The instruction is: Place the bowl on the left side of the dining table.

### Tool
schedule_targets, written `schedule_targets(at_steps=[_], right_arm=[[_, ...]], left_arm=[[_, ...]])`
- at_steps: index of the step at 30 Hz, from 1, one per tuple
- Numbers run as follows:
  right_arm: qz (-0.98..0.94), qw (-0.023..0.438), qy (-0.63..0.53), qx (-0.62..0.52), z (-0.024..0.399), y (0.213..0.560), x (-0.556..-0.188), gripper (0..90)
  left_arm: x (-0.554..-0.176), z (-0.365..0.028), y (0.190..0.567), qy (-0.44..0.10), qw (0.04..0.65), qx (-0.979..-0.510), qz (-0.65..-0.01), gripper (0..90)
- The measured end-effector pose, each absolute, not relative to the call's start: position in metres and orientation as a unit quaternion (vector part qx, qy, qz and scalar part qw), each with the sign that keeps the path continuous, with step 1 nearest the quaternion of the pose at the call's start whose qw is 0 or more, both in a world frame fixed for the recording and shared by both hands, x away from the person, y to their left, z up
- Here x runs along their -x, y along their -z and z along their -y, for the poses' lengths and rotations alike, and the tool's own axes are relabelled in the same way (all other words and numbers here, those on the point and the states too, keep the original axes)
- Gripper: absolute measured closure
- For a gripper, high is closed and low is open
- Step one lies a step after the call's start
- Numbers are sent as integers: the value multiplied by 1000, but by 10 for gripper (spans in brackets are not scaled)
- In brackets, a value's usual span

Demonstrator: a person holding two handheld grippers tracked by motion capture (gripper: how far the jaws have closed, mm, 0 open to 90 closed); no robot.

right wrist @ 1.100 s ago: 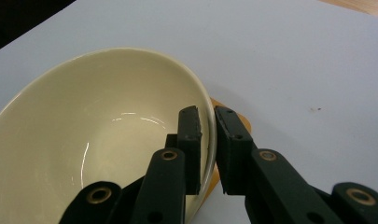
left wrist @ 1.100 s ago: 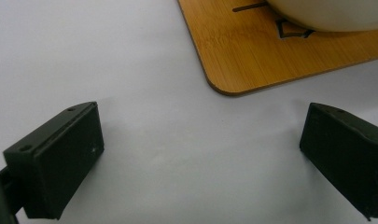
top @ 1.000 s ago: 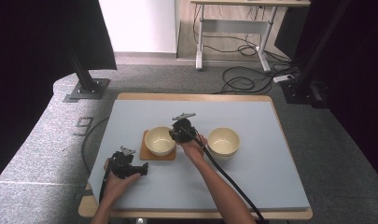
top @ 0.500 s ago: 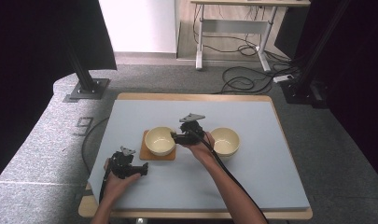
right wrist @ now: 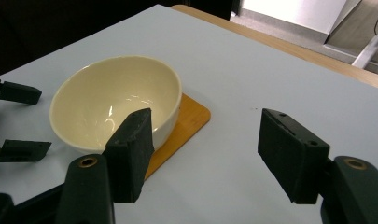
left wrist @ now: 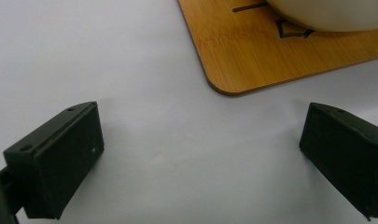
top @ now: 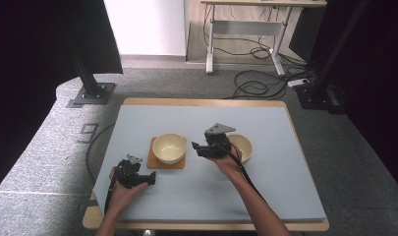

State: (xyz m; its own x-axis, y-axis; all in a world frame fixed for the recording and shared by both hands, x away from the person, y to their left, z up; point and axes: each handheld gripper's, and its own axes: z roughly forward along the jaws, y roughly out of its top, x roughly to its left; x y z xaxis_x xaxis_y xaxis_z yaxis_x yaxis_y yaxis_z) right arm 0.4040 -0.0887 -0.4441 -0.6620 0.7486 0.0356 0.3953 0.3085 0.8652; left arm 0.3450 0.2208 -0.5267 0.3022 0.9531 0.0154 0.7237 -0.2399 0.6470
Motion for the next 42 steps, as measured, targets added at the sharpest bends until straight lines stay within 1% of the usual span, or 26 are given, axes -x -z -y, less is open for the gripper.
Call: schedule_targets(at_steps=[8, 17, 30, 35, 42], right_arm=[[-772, 200, -475, -373, 119, 438, -385, 352], [-761, 217, -475, -386, 162, 439, -361, 351], [-749, 232, -463, -412, 218, 458, -336, 352], [-748, 239, -459, -416, 230, 465, -331, 352], [-749, 237, -447, -427, 246, 480, -328, 353]], left_arm=[[-345, -221, 527, -210, 275, -759, -552, 0], [-345, -221, 527, -210, 275, -758, -553, 0], [-345, -220, 527, -210, 275, -758, -553, 0], [-345, -221, 527, -210, 275, -758, -553, 0], [-345, -220, 527, -210, 275, -758, -553, 0]])
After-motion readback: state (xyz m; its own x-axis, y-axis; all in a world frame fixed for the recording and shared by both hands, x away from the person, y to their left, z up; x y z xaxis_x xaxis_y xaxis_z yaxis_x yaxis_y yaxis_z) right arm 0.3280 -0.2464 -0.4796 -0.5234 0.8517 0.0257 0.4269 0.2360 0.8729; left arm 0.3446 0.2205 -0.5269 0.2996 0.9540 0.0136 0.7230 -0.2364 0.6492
